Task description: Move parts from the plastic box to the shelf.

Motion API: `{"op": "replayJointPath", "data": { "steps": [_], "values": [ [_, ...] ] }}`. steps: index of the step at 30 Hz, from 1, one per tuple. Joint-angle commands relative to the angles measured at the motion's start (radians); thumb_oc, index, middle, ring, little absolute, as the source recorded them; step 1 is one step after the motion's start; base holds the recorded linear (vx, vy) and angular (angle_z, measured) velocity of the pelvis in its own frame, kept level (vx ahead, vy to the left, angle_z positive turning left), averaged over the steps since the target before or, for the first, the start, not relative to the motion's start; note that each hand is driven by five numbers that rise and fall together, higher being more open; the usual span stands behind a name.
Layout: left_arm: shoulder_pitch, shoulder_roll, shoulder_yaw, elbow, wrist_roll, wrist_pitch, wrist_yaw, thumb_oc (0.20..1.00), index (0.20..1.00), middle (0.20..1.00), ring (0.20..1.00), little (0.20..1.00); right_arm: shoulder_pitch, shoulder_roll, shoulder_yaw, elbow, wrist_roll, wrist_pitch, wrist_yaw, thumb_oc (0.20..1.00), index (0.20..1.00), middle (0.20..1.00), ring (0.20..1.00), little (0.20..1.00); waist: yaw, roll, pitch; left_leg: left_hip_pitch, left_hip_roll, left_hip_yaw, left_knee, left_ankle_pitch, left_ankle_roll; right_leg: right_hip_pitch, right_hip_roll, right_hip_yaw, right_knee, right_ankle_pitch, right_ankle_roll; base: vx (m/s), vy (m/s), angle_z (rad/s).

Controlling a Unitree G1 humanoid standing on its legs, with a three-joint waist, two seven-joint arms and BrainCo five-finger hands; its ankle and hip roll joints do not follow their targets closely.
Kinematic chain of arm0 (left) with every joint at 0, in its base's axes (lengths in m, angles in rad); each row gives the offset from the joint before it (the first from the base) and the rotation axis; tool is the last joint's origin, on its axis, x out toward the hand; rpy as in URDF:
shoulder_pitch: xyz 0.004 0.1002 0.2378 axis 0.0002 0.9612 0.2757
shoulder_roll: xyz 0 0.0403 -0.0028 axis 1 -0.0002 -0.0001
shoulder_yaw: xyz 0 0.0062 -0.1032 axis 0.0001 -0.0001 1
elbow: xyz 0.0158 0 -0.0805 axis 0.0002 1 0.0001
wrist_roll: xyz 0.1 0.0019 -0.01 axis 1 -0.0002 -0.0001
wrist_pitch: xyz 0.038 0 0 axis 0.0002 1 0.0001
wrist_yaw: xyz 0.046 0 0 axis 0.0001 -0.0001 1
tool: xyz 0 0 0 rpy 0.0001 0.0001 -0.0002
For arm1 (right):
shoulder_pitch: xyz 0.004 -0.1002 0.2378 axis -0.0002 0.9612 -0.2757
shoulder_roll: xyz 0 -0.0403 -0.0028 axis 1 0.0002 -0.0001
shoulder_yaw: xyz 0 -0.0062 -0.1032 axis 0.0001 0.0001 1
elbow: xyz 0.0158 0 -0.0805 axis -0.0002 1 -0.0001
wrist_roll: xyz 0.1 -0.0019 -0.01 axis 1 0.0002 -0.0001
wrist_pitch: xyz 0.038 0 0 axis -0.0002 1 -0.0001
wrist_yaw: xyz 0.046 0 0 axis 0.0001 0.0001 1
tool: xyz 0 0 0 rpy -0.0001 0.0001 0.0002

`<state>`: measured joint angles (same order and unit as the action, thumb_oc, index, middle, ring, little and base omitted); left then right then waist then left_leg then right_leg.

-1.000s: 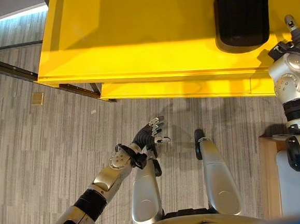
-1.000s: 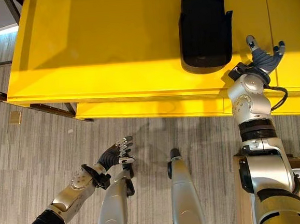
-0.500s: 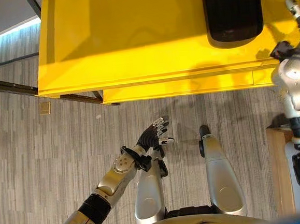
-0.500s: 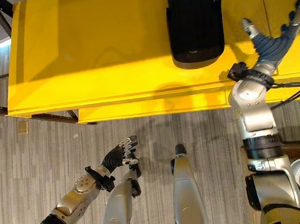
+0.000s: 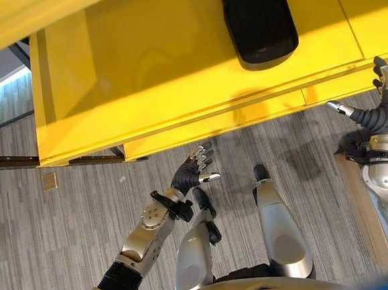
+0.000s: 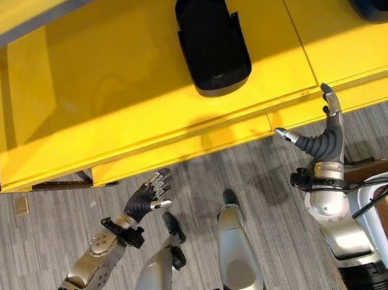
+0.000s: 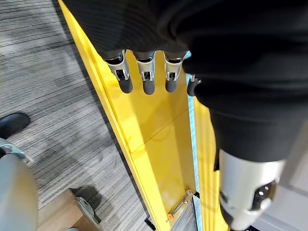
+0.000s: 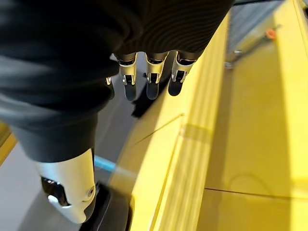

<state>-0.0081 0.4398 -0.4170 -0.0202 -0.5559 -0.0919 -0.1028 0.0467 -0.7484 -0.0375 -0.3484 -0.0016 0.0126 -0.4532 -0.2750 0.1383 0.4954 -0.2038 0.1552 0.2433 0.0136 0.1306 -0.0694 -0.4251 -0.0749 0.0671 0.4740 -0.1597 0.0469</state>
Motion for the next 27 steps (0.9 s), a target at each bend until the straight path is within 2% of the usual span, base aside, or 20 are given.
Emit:
{"op": "replayJointPath", "data": {
  "steps": [1, 4, 6, 11, 12, 19, 27],
  "values": [
    [0.057, 0.080, 0.033, -0.034, 0.019, -0.028, -0.014, 1.000, 1.000, 1.000, 1.000, 1.000, -0.063, -0.052, 0.000, -0.020, -0.196, -0.060, 0.194, 1.000, 1.000, 1.000, 1.000, 1.000, 0.003, -0.095, -0.076, 0.050, 0.029, 0.050, 0.127, -0.214, 0.019, 0.132, -0.009, -0.078, -0.151, -0.013, 0.006, -0.06, -0.076, -0.03],
    [0.064, 0.099, 0.037, -0.038, 0.020, -0.022, -0.024, 1.000, 1.000, 1.000, 1.000, 1.000, -0.060, -0.099, 0.014, -0.024, -0.212, -0.063, 0.240, 1.000, 1.000, 1.000, 1.000, 1.000, 0.012, -0.109, -0.085, 0.054, 0.029, 0.049, 0.126, -0.216, 0.021, 0.149, -0.009, -0.088, -0.164, -0.010, 0.009, -0.03, -0.073, 0.04],
    [0.072, 0.122, 0.037, -0.038, 0.019, -0.015, -0.038, 1.000, 1.000, 1.000, 1.000, 1.000, -0.072, -0.172, 0.039, -0.031, -0.233, -0.056, 0.297, 1.000, 1.000, 1.000, 1.000, 1.000, 0.028, -0.123, -0.098, 0.060, 0.031, 0.052, 0.119, -0.212, 0.020, 0.172, -0.009, -0.100, -0.186, -0.007, 0.013, 0.00, -0.073, 0.04],
    [0.074, 0.138, 0.030, -0.039, 0.021, -0.007, -0.038, 1.000, 1.000, 1.000, 1.000, 1.000, -0.092, -0.220, 0.067, -0.033, -0.305, -0.051, 0.328, 1.000, 1.000, 1.000, 1.000, 1.000, 0.041, -0.132, -0.106, 0.062, 0.032, 0.049, 0.120, -0.208, 0.019, 0.185, -0.009, -0.112, -0.195, -0.005, 0.014, 0.01, -0.039, 0.09],
    [0.072, 0.146, 0.018, -0.034, 0.020, -0.005, -0.038, 1.000, 1.000, 1.000, 1.000, 1.000, -0.112, -0.258, 0.100, -0.036, -0.330, -0.041, 0.349, 1.000, 1.000, 1.000, 1.000, 1.000, 0.054, -0.137, -0.111, 0.065, 0.032, 0.047, 0.121, -0.207, 0.021, 0.197, -0.008, -0.120, -0.201, -0.004, 0.013, 0.03, -0.054, 0.10],
    [0.070, 0.175, 0.010, -0.049, 0.015, 0.027, -0.049, 1.000, 1.000, 1.000, 1.000, 1.000, -0.182, -0.332, 0.187, -0.051, -0.344, 0.042, 0.490, 1.000, 1.000, 1.000, 1.000, 1.000, 0.084, -0.147, -0.120, 0.067, 0.030, 0.032, 0.118, -0.196, 0.020, 0.222, -0.006, -0.132, -0.214, -0.003, 0.011, 0.03, -0.045, 0.07],
    [0.065, 0.195, 0.017, -0.076, 0.011, 0.066, -0.048, 1.000, 1.000, 1.000, 1.000, 1.000, -0.196, -0.342, 0.250, -0.028, -0.306, 0.147, 0.566, 1.000, 1.000, 1.000, 1.000, 1.000, 0.101, -0.152, -0.116, 0.065, 0.031, 0.023, 0.117, -0.184, 0.017, 0.235, -0.007, -0.140, -0.222, 0.001, 0.010, 0.02, -0.022, 0.03]
  ]
}}
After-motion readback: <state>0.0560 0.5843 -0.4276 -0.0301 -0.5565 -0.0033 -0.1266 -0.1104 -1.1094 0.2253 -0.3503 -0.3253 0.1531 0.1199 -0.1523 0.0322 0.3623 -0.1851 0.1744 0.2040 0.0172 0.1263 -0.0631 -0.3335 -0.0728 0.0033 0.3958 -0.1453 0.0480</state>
